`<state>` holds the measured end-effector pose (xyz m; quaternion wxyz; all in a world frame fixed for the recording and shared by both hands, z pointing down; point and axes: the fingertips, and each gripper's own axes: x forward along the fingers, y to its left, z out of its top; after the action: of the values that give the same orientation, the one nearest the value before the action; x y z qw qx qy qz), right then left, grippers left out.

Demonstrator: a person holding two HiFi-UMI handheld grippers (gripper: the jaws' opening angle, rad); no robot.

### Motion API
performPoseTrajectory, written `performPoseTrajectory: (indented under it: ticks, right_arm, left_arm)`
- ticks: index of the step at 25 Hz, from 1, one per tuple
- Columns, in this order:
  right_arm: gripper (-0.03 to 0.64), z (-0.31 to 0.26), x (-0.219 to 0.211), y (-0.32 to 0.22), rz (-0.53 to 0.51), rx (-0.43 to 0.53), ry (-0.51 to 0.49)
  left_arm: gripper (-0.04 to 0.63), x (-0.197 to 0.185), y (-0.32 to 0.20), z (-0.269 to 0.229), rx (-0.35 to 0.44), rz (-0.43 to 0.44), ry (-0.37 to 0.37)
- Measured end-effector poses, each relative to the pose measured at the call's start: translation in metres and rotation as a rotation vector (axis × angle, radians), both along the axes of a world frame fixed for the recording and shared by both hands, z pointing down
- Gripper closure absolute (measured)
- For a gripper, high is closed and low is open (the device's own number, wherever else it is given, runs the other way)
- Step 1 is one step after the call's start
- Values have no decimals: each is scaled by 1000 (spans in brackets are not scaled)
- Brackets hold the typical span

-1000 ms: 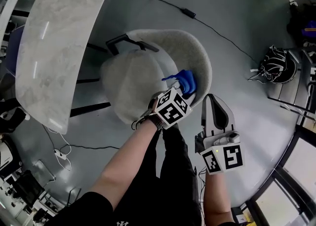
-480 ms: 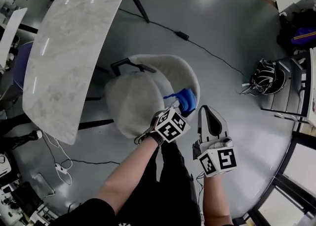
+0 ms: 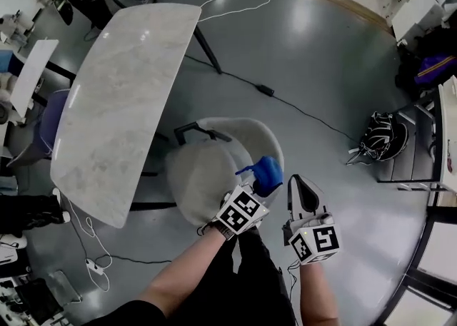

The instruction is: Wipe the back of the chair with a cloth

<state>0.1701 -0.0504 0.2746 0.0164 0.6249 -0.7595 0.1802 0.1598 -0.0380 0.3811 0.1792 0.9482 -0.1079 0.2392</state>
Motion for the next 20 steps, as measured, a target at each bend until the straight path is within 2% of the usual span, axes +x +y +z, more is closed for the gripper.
performPoseTrajectory:
  ticks: [4, 11, 20]
  right_arm:
    - [603, -29, -1, 12, -15, -5, 6]
    - [603, -77, 0, 11, -41, 71, 6]
    - [603, -137, -2, 19, -88, 150, 29]
  left_arm:
    - [535, -7, 11, -55, 24, -24, 55]
    - [535, -7, 8, -150, 136, -46, 179]
    - [535, -23, 12, -232, 231, -111, 280]
